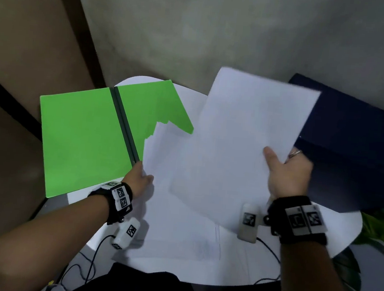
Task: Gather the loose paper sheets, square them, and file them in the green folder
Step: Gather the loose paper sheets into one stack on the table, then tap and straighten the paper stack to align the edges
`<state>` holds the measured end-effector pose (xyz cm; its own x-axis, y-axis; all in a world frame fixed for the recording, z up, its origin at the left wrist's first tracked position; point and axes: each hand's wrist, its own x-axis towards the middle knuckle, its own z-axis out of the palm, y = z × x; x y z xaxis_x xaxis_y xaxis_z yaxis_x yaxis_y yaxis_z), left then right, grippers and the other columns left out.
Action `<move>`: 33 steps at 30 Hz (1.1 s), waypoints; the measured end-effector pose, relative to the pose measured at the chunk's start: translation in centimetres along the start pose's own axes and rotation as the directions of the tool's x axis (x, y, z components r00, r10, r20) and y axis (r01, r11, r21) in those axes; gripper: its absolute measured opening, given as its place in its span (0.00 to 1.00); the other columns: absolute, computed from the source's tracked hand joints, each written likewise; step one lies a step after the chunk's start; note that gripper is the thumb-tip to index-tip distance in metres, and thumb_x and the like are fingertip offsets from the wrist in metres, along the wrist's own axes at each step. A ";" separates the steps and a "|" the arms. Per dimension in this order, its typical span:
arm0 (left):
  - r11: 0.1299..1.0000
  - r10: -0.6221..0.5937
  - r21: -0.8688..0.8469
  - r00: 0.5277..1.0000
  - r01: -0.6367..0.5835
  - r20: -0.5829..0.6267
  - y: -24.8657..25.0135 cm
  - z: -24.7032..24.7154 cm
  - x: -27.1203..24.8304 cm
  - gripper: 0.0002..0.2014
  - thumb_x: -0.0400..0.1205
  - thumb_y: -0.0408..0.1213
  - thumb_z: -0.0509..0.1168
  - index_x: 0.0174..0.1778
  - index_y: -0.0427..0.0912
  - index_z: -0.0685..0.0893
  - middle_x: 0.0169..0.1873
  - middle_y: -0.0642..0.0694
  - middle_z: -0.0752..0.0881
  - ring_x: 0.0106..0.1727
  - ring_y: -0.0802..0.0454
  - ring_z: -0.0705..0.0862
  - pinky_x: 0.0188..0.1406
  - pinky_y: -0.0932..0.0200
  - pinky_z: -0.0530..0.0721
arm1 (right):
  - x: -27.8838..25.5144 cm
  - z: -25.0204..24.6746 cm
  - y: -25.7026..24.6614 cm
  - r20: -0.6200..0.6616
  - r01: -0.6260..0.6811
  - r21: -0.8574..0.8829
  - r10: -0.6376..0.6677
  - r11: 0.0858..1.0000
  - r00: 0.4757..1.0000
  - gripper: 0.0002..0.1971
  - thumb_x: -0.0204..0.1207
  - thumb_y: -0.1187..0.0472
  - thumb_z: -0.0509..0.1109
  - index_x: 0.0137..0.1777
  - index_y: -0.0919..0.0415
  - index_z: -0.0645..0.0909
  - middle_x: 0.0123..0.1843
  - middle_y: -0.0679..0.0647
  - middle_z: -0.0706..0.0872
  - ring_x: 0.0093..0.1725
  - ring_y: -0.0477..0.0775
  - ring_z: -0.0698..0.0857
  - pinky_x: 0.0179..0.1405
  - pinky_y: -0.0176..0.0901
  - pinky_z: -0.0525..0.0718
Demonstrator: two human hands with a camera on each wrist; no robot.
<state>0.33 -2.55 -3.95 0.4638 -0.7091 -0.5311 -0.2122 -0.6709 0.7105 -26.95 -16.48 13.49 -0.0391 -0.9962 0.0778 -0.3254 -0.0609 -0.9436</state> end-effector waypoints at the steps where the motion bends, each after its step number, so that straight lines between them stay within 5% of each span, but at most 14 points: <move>1: 1.000 -0.005 -0.008 1.000 0.005 0.031 0.3 0.3 -0.1 0.09 0.82 0.39 0.62 0.58 0.44 0.76 0.51 0.42 0.86 0.54 0.40 0.86 0.53 0.49 0.84 | -0.2 0.9 2.0 0.031 -0.060 -0.033 0.061 0.998 0.998 0.05 0.75 0.67 0.76 0.48 0.58 0.87 0.43 0.48 0.91 0.34 0.29 0.87 0.38 0.29 0.85; 2: 1.000 0.005 -0.025 0.998 -0.004 0.060 0.6 0.5 -0.1 0.07 0.82 0.41 0.62 0.54 0.46 0.79 0.46 0.42 0.88 0.50 0.40 0.88 0.49 0.48 0.87 | -0.5 1.9 4.1 0.058 -0.122 -0.056 0.125 0.991 0.990 0.06 0.74 0.67 0.77 0.48 0.57 0.87 0.44 0.48 0.91 0.38 0.34 0.89 0.43 0.37 0.88; 4: 0.994 -0.036 -0.097 0.995 0.045 0.090 0.3 0.5 0.5 0.19 0.80 0.54 0.61 0.54 0.43 0.83 0.50 0.34 0.89 0.53 0.35 0.89 0.56 0.38 0.87 | -1.2 3.7 8.4 0.111 -0.218 -0.130 0.233 0.967 0.966 0.07 0.73 0.63 0.77 0.51 0.57 0.88 0.49 0.49 0.92 0.49 0.49 0.91 0.56 0.51 0.89; 7: 0.945 -0.189 -0.258 0.979 0.201 0.070 -0.4 0.2 1.9 0.34 0.80 0.63 0.56 0.65 0.34 0.82 0.58 0.21 0.82 0.59 0.23 0.83 0.63 0.33 0.79 | -2.2 5.7 12.4 0.150 -0.257 -0.282 0.307 0.924 0.940 0.14 0.74 0.59 0.77 0.59 0.61 0.85 0.57 0.53 0.90 0.59 0.57 0.88 0.64 0.49 0.83; 10: 0.926 -0.202 -0.322 0.979 0.199 0.025 0.9 0.2 2.0 0.31 0.84 0.58 0.55 0.67 0.32 0.80 0.65 0.22 0.79 0.64 0.24 0.80 0.67 0.30 0.78 | -2.4 6.3 14.6 0.096 -0.362 -0.365 0.421 0.858 0.902 0.25 0.76 0.59 0.76 0.72 0.64 0.77 0.65 0.51 0.84 0.66 0.54 0.83 0.63 0.40 0.76; 12: 0.946 -0.143 -0.295 0.990 0.131 -0.018 2.0 0.8 1.5 0.26 0.86 0.53 0.57 0.72 0.37 0.76 0.72 0.33 0.79 0.70 0.33 0.79 0.71 0.35 0.76 | -2.6 7.1 16.1 0.067 -0.378 -0.513 0.476 0.770 0.877 0.36 0.77 0.55 0.74 0.81 0.65 0.65 0.77 0.57 0.76 0.75 0.61 0.75 0.72 0.46 0.74; 14: 0.967 -0.089 -0.241 0.996 0.079 -0.031 2.7 1.9 1.0 0.25 0.85 0.46 0.62 0.75 0.38 0.68 0.66 0.40 0.82 0.64 0.39 0.82 0.68 0.42 0.79 | -3.4 8.6 16.7 0.158 -0.310 -0.574 0.474 0.758 0.866 0.39 0.78 0.54 0.72 0.84 0.65 0.58 0.83 0.62 0.68 0.80 0.65 0.68 0.78 0.53 0.71; 18: 0.999 0.014 -0.030 0.995 -0.017 -0.101 3.4 3.3 0.7 0.26 0.79 0.32 0.70 0.68 0.41 0.65 0.47 0.42 0.84 0.52 0.39 0.85 0.51 0.48 0.82 | -4.6 10.5 16.8 0.292 -0.281 -0.506 0.468 0.815 0.834 0.42 0.80 0.57 0.70 0.87 0.61 0.48 0.88 0.59 0.55 0.85 0.62 0.60 0.83 0.53 0.63; 22: 0.964 0.144 -0.211 0.985 -0.161 -0.092 4.8 1.0 -0.4 0.25 0.78 0.26 0.71 0.69 0.42 0.73 0.55 0.50 0.85 0.56 0.52 0.85 0.62 0.55 0.79 | -3.5 8.0 16.2 0.218 -0.342 -0.392 0.447 0.854 0.867 0.55 0.69 0.53 0.82 0.87 0.57 0.48 0.87 0.56 0.60 0.85 0.58 0.61 0.83 0.53 0.64; 24: 0.908 0.248 -0.332 0.967 -0.255 -0.063 6.1 -0.8 -1.5 0.24 0.76 0.23 0.71 0.69 0.40 0.77 0.59 0.51 0.87 0.57 0.55 0.87 0.65 0.53 0.80 | -2.1 6.5 14.8 0.223 -0.371 -0.156 0.399 0.915 0.890 0.59 0.62 0.57 0.87 0.86 0.54 0.51 0.86 0.55 0.62 0.83 0.56 0.65 0.81 0.53 0.67; 27: 0.826 0.330 -0.472 0.943 -0.308 -0.037 8.4 -3.5 -3.0 0.19 0.75 0.21 0.72 0.63 0.34 0.83 0.54 0.45 0.91 0.54 0.50 0.91 0.57 0.52 0.87 | -0.6 4.2 10.6 0.270 -0.362 0.185 0.306 0.914 0.913 0.49 0.58 0.64 0.88 0.78 0.59 0.67 0.72 0.58 0.82 0.70 0.57 0.83 0.70 0.61 0.81; 29: 0.765 0.395 -0.532 0.917 -0.362 -0.056 10.6 -4.7 -4.1 0.17 0.75 0.21 0.71 0.61 0.30 0.85 0.52 0.44 0.92 0.51 0.50 0.91 0.51 0.57 0.88 | -0.2 2.9 6.6 0.263 -0.235 0.205 0.178 0.950 0.948 0.23 0.63 0.65 0.85 0.58 0.61 0.84 0.53 0.54 0.93 0.52 0.54 0.92 0.58 0.56 0.88; 31: 0.680 0.452 -0.590 0.883 -0.435 -0.130 13.0 -5.4 -5.7 0.15 0.76 0.24 0.71 0.60 0.28 0.85 0.50 0.45 0.93 0.49 0.52 0.91 0.48 0.60 0.87 | -0.4 1.7 2.7 0.187 -0.078 0.222 0.036 0.972 0.982 0.06 0.68 0.66 0.82 0.41 0.60 0.88 0.38 0.47 0.93 0.39 0.47 0.91 0.47 0.45 0.88; 33: 0.610 0.495 -0.574 0.828 -0.546 -0.262 14.8 -6.0 -7.0 0.12 0.80 0.28 0.69 0.57 0.29 0.85 0.42 0.55 0.93 0.45 0.60 0.90 0.45 0.65 0.86 | -1.2 1.0 0.1 0.093 0.050 0.272 -0.079 0.961 0.993 0.05 0.70 0.67 0.81 0.37 0.64 0.87 0.31 0.42 0.90 0.34 0.42 0.88 0.40 0.37 0.86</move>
<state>-0.90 -6.23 13.11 0.5043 -0.8629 0.0327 0.1114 0.1026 0.9885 -26.00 -15.34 12.99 0.0750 -0.9898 0.1212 -0.0572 -0.1256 -0.9904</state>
